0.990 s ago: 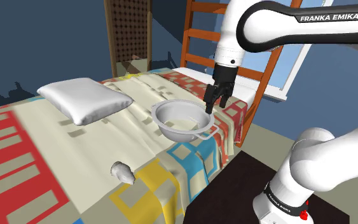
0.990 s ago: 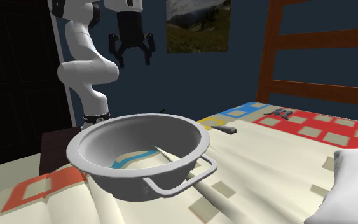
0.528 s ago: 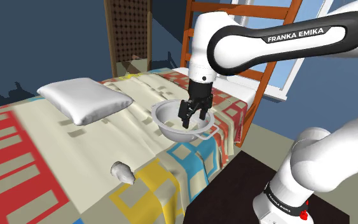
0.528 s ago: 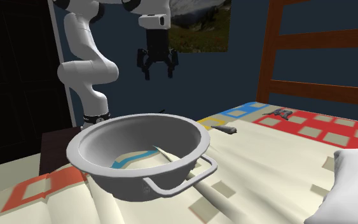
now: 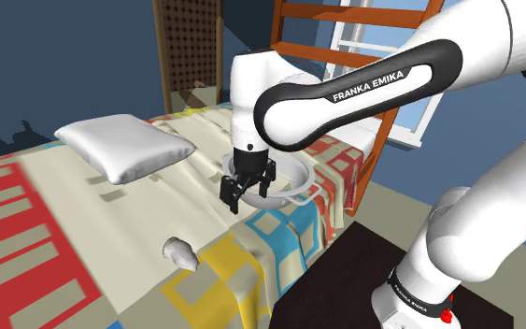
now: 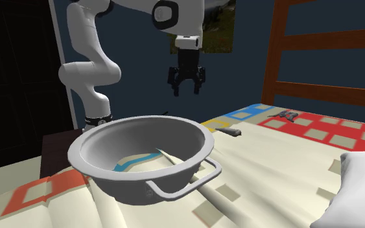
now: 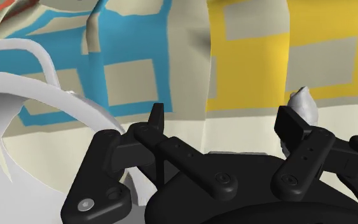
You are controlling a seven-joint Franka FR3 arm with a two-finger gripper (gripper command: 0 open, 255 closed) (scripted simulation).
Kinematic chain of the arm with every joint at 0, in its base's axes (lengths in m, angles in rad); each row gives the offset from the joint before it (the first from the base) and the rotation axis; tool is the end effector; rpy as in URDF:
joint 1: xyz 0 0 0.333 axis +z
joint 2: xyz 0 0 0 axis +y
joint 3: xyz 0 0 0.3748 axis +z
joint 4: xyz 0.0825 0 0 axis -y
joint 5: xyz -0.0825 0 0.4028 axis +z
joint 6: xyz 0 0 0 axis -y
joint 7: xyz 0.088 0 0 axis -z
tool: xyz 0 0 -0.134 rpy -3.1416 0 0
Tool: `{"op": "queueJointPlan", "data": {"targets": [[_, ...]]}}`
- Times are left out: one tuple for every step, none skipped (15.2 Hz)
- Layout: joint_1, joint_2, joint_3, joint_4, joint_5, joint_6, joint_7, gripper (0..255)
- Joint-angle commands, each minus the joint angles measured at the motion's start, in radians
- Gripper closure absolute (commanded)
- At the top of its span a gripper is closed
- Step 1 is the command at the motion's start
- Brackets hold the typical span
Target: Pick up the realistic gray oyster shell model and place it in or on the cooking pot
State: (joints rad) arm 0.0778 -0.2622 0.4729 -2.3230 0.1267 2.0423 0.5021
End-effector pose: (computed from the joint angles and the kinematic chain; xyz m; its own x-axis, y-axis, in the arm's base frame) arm 0.3882 0.2589 0.4497 0.9990 -0.0285 -0.0331 -0.0276 -0.9992 0.0274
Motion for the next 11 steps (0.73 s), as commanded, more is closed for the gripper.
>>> {"op": "queueJointPlan", "data": {"targets": [[-0.001,0.082,0.042,0.042,-0.043,0.031,0.070,0],[-0.002,0.126,0.059,0.065,-0.070,0.045,0.104,0],[0.000,0.171,0.075,0.090,-0.100,0.056,0.140,0],[0.002,0.217,0.088,0.116,-0.132,0.066,0.177,0],[0.007,0.264,0.100,0.144,-0.167,0.073,0.215,0],[0.015,0.311,0.108,0.173,-0.203,0.078,0.252,0],[0.025,0.359,0.112,0.204,-0.240,0.081,0.289,0],[0.039,0.407,0.114,0.236,-0.276,0.081,0.325,0],[0.055,0.455,0.112,0.270,-0.312,0.079,0.359,0],[0.074,0.502,0.108,0.306,-0.345,0.076,0.391,0],[0.093,0.548,0.103,0.343,-0.378,0.071,0.421,0]]}}
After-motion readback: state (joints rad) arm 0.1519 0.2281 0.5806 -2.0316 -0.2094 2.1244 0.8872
